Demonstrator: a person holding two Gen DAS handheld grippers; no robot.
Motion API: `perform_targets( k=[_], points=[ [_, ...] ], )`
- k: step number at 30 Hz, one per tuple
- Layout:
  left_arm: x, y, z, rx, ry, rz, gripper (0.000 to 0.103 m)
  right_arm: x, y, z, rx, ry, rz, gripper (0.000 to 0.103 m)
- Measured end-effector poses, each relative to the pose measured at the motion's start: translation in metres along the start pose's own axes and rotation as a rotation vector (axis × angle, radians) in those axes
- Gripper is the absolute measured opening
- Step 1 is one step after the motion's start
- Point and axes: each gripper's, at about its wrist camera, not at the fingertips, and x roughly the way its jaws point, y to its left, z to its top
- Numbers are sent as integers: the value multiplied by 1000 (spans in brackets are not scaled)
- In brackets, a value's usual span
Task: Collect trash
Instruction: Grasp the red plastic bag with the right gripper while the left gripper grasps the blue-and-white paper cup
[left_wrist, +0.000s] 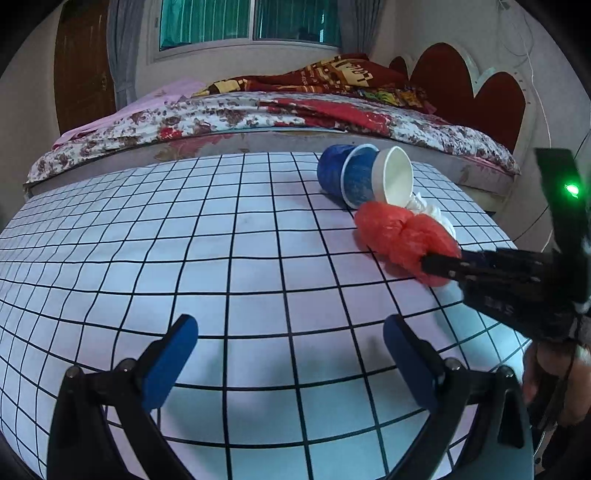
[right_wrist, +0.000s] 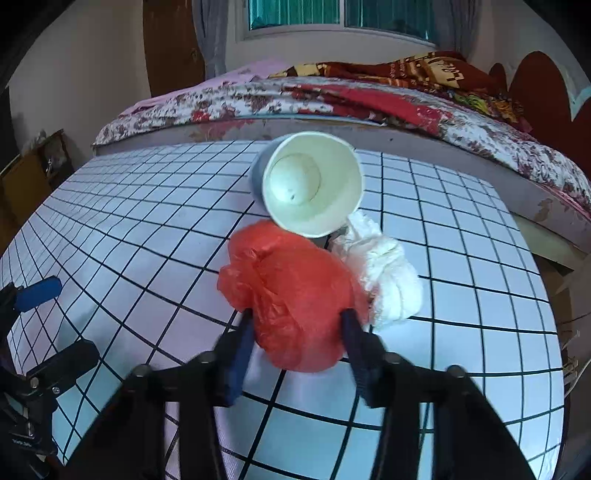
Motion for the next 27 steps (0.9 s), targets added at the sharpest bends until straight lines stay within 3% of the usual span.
perform_targets(
  k=[6,9,13,15,19,24,27],
  points=[
    [-3,-14,2,4,-11,-41,95,-48,-8,-20,-4,-89,-10,18],
    [-2,-28,8,11,-22,-65,93,-67,-34,-23,63,-130,-77,18],
    [11,-42,21,9,-17,-93,79,-70,-69,-17,151,-129,-118,18],
    [25,-43,32,-11,-14,-81,77,-67,-82,-13,178,-120,-121,18],
    [53,-34,46,-58,30,-40,61,-57,-89,-5,170,-108,-120,18],
    [74,-19,57,-95,53,-41,52,-41,-96,-2,180,-88,-103,18],
    [85,-11,58,-113,81,-38,26,-35,-95,-5,182,-83,-95,18]
  ],
)
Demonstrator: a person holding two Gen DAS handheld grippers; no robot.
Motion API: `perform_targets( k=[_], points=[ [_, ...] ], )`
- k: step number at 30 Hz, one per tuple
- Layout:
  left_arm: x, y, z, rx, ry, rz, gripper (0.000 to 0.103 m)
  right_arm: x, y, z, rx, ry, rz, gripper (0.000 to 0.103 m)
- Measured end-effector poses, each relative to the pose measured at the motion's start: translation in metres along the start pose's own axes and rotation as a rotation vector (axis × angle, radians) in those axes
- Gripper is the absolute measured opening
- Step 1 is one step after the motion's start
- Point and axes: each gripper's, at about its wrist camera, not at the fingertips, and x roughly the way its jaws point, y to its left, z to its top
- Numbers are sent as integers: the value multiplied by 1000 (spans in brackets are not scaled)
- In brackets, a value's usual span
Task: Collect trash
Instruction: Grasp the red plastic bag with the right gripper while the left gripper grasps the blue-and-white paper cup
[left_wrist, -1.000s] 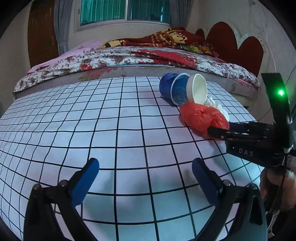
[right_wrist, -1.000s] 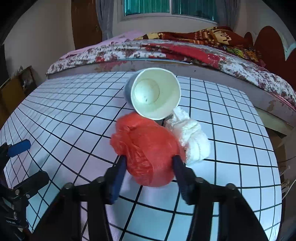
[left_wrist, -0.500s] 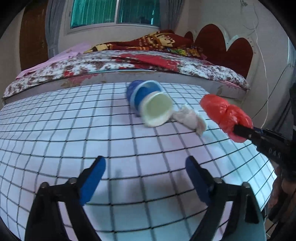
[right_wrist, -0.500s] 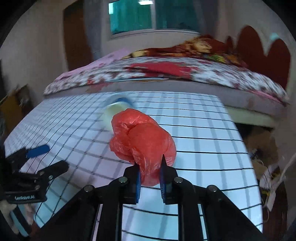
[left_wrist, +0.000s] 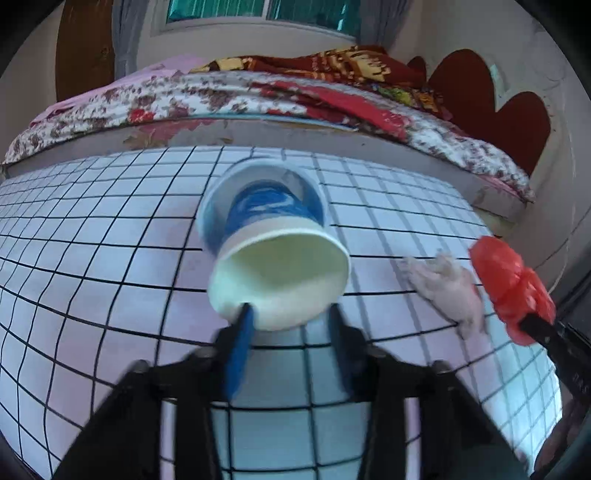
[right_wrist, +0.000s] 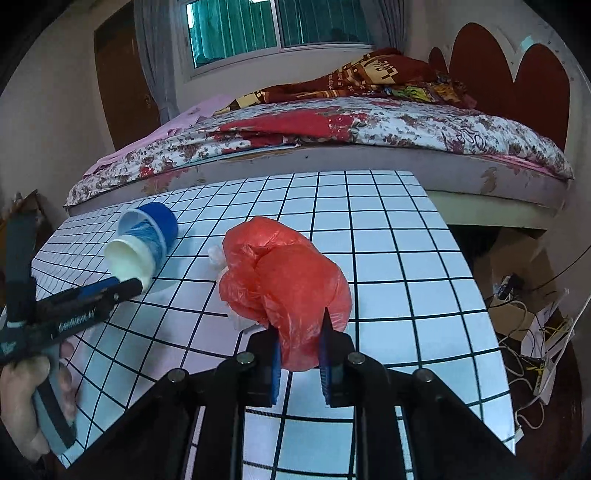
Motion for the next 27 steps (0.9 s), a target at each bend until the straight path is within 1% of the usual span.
perform_targets(
  k=[1,2,3,5,8,12,14,16,18,19,20,21,24,25,26,27],
  points=[
    [3,4,0,-13,14,-14,10,1,1,-2,-2,1,2,18],
    [6,11,-1,-37,29,-39,8,2,1,-3,-3,1,3,18],
    [4,13,-2,-49,22,-60,6,2,2,-3,-4,2,6,18],
    [-5,18,-4,-42,-11,-61,3,2,3,-4,-4,0,6,18],
    [-14,25,-10,-48,-20,-76,2,1,4,-6,7,-5,15,18],
    [-29,37,-19,-65,-40,-102,1,-2,6,-9,11,-7,24,18],
    [-37,41,-22,-64,-50,-103,1,-5,7,-11,9,-7,28,18],
    [-46,46,-22,-67,-78,-122,2,-8,8,-13,8,-9,29,18],
    [-51,45,-15,-68,-101,-130,10,-9,9,-14,13,-12,31,18],
    [-50,45,-12,-67,-108,-126,31,-9,9,-13,16,-11,32,18],
    [-47,45,-7,-65,-108,-103,56,-8,9,-13,16,-10,32,18],
    [-41,47,-2,-67,-109,-72,61,-7,9,-13,15,-9,32,18],
    [-19,48,15,-47,-91,-36,61,-6,11,-14,6,-8,26,18],
    [-13,49,18,-40,-79,-33,44,-6,11,-13,5,-7,24,18],
    [-1,54,21,-49,-34,-30,2,-6,10,-13,6,-6,21,18],
    [3,58,22,-54,-21,-26,6,-6,9,-13,9,-5,18,18]
  ],
)
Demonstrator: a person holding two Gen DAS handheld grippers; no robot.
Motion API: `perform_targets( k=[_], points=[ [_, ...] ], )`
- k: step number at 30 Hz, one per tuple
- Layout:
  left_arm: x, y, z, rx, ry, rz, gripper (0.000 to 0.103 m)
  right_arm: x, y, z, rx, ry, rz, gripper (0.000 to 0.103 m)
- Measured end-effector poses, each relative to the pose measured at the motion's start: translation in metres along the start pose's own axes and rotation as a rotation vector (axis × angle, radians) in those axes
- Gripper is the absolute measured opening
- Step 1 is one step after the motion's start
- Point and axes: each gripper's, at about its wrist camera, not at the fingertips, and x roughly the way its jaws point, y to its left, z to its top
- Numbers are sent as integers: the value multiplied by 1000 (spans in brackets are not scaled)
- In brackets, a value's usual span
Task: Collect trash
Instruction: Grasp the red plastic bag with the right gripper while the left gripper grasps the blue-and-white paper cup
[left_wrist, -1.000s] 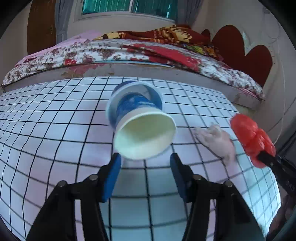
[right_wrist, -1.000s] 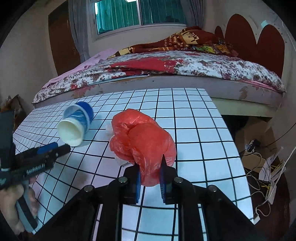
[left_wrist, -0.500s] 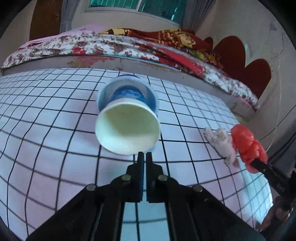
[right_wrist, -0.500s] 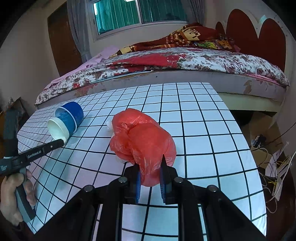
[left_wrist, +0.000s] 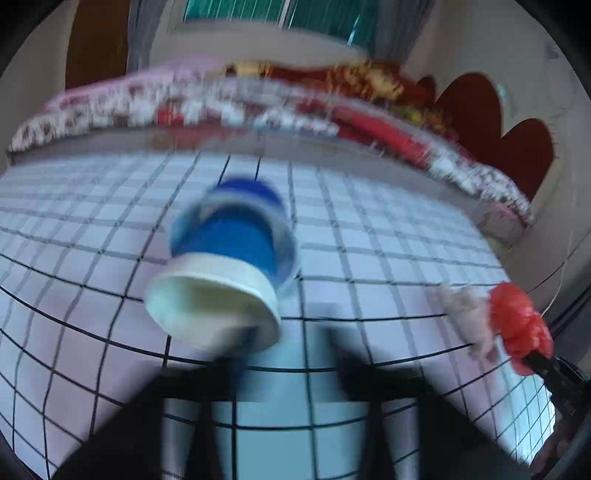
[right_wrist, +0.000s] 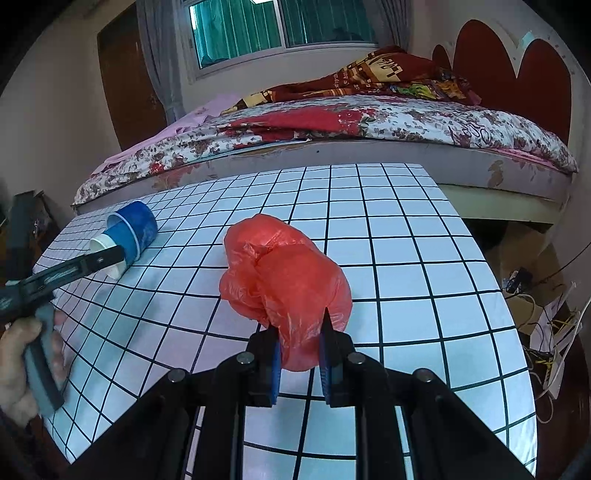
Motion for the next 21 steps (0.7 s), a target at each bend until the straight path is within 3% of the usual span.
perform_targets(
  k=[5,21],
  points=[
    [-29,4,-14,48,-63,11,3,-5,0,2,1,-5,-8,18],
    [-117,-21,-71,155,-126,-32,3,-57,7,-22,47,-32,-37,18]
  ],
)
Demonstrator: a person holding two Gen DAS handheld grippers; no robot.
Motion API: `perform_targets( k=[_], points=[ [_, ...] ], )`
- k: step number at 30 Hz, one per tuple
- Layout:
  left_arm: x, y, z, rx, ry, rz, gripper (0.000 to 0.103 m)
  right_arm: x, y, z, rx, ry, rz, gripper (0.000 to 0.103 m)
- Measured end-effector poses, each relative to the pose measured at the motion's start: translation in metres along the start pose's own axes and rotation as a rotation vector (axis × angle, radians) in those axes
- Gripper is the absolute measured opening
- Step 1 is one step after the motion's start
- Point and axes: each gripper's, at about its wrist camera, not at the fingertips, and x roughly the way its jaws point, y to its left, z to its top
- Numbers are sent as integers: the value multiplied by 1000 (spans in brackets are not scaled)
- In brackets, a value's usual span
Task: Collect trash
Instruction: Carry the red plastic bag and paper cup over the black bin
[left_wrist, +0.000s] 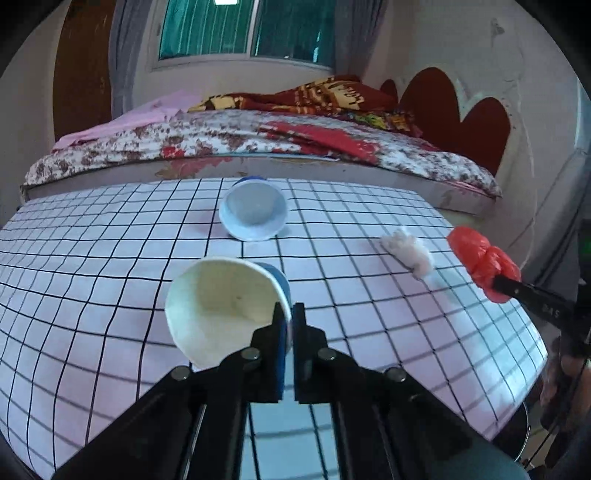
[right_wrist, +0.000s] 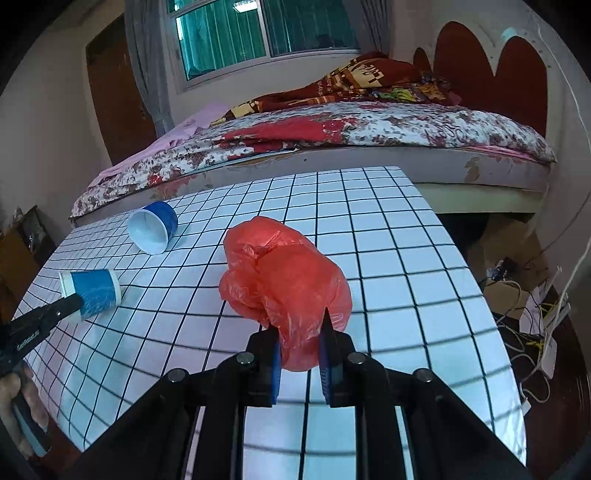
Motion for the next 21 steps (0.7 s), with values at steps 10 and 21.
perform_targets(
  k=[10,21],
  points=[
    [-52,-39,-21,23,-77,-110,3,-57,5,-34,5,-26,7,18],
    [-87,-96,-42,85,-106,-204,3,-121,-9,-68,29,-76,-15,18]
  ],
)
